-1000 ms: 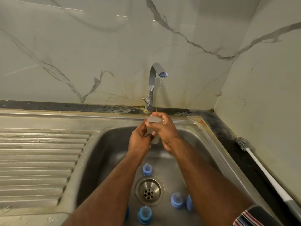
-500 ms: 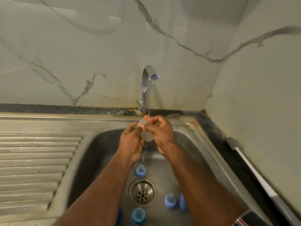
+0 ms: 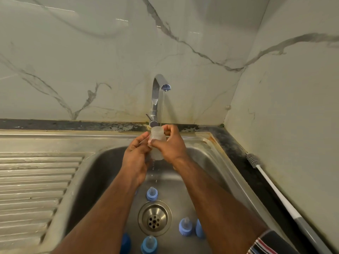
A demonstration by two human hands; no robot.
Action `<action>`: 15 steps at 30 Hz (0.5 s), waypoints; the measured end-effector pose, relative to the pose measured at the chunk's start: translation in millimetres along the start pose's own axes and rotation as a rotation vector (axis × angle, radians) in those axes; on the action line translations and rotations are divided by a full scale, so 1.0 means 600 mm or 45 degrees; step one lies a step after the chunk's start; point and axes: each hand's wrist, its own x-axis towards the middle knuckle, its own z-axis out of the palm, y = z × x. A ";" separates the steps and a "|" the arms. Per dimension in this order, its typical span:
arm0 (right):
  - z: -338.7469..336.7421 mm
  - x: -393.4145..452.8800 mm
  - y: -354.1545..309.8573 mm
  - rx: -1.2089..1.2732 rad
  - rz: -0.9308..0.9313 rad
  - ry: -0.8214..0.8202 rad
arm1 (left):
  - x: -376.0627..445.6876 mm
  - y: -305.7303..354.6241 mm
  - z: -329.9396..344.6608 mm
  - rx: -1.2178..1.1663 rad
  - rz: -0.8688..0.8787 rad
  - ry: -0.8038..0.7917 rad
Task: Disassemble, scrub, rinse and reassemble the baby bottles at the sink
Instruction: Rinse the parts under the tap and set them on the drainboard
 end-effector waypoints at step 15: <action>0.005 0.001 0.008 -0.253 -0.032 -0.066 | 0.009 -0.003 -0.009 0.027 -0.083 0.217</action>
